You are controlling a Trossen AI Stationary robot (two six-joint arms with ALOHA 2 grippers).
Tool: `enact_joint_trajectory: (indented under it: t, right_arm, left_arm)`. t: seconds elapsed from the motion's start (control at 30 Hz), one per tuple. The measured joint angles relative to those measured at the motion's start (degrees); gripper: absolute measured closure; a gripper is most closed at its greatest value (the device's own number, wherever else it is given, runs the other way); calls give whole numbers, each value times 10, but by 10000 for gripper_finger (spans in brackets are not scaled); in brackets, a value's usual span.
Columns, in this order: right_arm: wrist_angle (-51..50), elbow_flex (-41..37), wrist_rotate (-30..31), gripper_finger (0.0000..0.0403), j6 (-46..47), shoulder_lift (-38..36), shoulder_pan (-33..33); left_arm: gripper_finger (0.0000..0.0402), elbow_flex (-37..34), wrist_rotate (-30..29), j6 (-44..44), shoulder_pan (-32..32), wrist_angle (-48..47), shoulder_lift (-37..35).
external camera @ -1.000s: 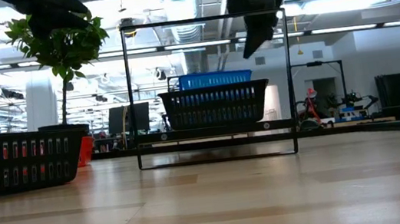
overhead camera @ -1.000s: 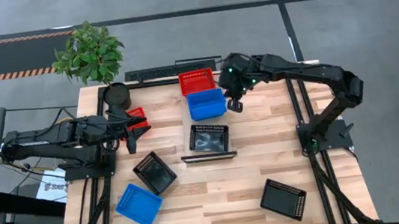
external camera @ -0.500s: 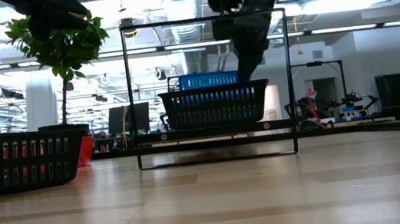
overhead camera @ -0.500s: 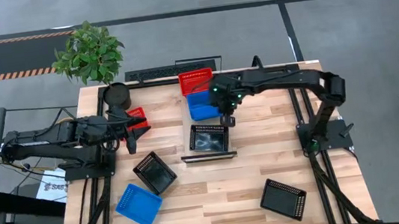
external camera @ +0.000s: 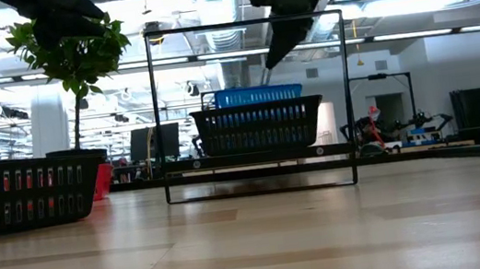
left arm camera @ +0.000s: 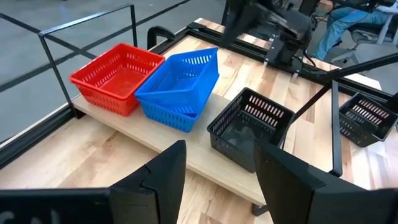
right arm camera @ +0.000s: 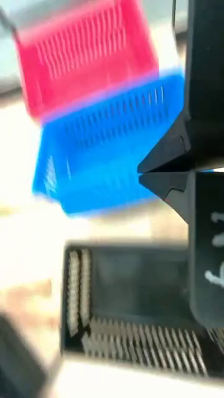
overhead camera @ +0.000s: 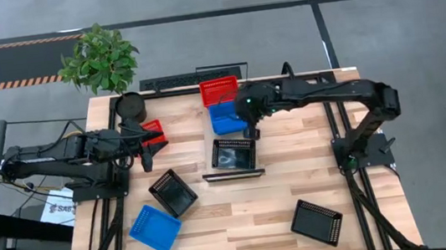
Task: Stack baskets on shelf by color
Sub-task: Stack the top blue bin on the blue bin on the shelf
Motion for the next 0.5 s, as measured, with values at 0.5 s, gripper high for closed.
enact_joint_trajectory:
  t: [0.5]
  right_arm:
    - [-32,-1,-1,400,15,29,-3]
  left_arm:
    - [228,0,-4,-11,0,-14,0]
